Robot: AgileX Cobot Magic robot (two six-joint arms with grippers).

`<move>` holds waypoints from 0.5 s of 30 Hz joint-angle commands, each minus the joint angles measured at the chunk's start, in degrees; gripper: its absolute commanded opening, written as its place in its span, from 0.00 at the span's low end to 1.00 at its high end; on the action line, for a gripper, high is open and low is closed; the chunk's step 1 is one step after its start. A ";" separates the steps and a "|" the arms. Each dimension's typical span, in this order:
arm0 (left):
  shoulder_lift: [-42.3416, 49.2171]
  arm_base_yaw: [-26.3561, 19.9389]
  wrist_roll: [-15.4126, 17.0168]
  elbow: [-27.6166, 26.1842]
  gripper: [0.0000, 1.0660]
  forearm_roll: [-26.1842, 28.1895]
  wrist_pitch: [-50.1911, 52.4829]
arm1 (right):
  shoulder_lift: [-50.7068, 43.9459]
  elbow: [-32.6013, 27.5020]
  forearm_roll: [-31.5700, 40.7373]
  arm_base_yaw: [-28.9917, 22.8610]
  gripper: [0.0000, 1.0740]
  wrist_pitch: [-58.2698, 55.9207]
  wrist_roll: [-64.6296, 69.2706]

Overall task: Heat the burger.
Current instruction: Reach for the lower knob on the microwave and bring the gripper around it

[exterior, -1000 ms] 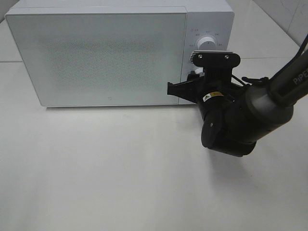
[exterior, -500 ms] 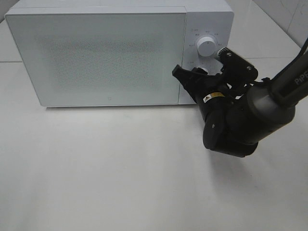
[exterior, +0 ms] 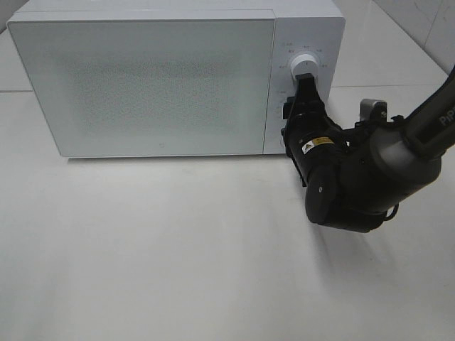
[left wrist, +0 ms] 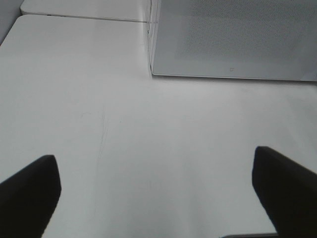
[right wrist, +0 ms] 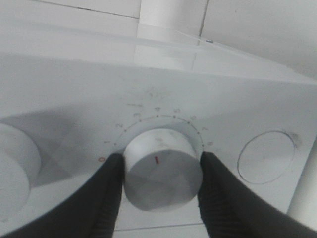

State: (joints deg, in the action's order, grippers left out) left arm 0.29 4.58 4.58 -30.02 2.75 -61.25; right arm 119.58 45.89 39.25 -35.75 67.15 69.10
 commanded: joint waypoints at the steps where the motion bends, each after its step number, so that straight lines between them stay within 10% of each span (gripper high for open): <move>1: 1.26 -0.17 -0.17 0.17 0.93 0.46 -0.06 | -0.17 3.04 -13.35 0.34 0.02 -2.18 14.27; 15: 1.26 -0.17 -0.17 0.17 0.93 0.46 -0.06 | -0.17 3.04 -13.81 0.34 0.07 -1.72 17.76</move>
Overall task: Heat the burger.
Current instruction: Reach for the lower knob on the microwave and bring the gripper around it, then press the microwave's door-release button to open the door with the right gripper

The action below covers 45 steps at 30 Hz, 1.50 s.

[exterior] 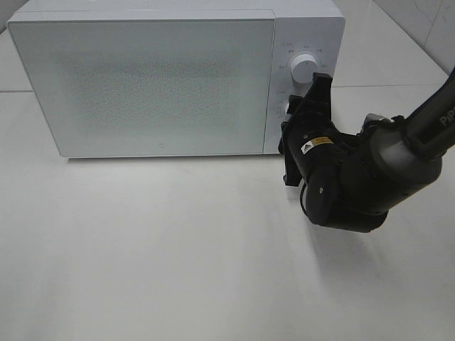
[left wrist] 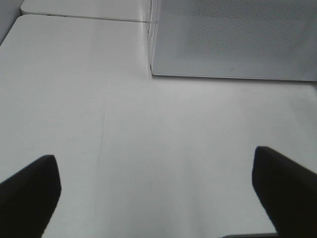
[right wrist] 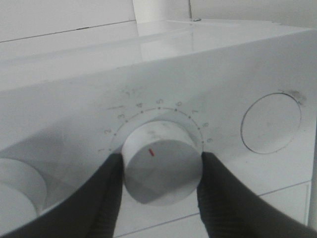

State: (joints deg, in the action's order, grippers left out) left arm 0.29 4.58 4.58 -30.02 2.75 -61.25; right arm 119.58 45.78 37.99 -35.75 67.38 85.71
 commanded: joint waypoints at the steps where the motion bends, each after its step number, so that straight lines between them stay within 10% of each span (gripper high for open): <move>1: 1.26 -0.17 -0.17 0.17 0.93 0.46 -0.06 | -0.17 3.15 -12.55 0.34 0.07 -1.95 1.15; 14: 1.26 -0.17 -0.17 0.17 0.93 0.46 -0.06 | -0.17 3.09 -10.03 0.34 0.25 0.63 -1.95; 21: 1.26 -0.17 -0.17 0.17 0.93 0.46 -0.06 | -0.69 2.18 -1.60 0.34 0.55 0.57 -8.02; 45: 1.26 -0.17 -0.23 0.17 0.93 0.52 -0.06 | -7.10 -8.25 -3.84 -2.52 0.62 -5.84 -19.08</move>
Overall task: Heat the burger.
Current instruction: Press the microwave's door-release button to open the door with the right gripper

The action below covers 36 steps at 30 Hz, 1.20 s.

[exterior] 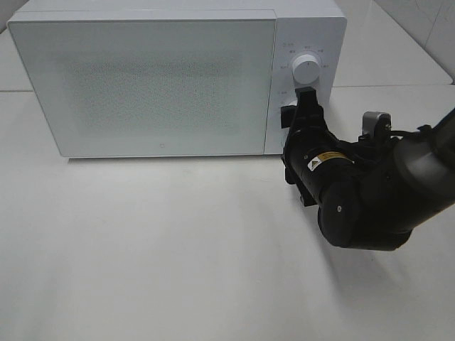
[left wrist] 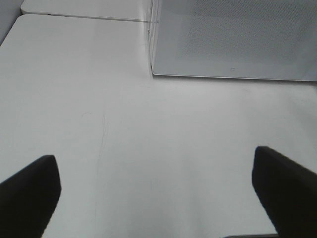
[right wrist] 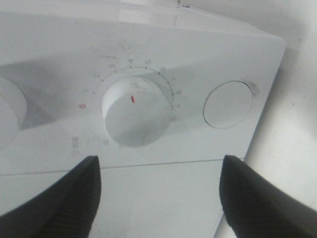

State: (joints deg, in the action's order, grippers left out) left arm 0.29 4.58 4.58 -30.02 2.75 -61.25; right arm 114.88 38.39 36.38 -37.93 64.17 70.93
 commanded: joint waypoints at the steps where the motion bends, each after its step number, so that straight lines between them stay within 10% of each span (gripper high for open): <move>1: 1.09 -0.17 -0.23 0.17 0.93 0.57 -0.06 | -4.13 -1.60 -2.98 -0.34 0.62 -4.24 -8.88; 21: 0.86 -0.17 -0.29 0.17 0.93 0.57 -0.06 | -19.14 -1.03 -2.98 3.44 0.62 -48.87 -74.89; 36: 0.86 -0.17 -0.29 0.17 0.93 0.57 -0.06 | -29.16 -0.06 -19.88 7.22 0.62 -76.32 -76.03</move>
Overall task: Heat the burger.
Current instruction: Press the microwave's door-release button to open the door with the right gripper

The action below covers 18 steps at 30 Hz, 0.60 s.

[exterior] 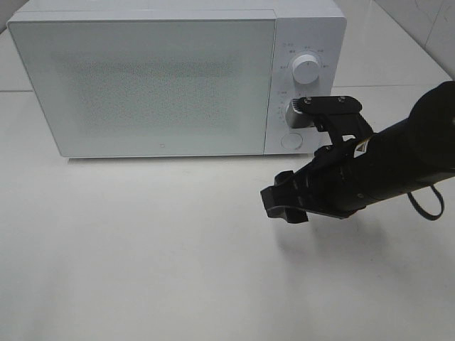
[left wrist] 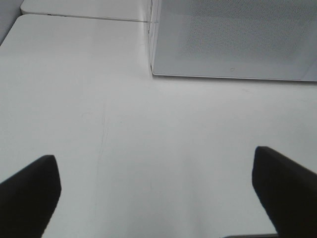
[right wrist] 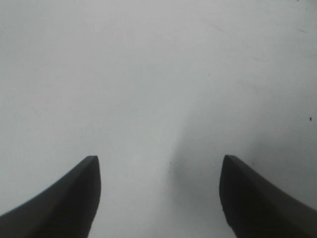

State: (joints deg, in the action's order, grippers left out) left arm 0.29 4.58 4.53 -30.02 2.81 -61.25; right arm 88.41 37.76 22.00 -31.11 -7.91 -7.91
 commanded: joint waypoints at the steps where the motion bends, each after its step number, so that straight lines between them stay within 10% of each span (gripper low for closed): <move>1: 0.86 -0.17 -0.23 0.17 0.93 0.52 -0.06 | -2.69 0.57 -5.50 0.40 0.62 -4.24 2.81; 18: 0.86 -0.17 -0.23 0.17 0.93 0.52 -0.06 | -24.92 0.57 -17.53 0.40 0.74 -26.53 7.91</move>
State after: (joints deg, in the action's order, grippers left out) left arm 0.29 4.58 4.53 -30.02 2.81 -61.25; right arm 64.52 37.76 4.87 -31.11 -33.35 0.00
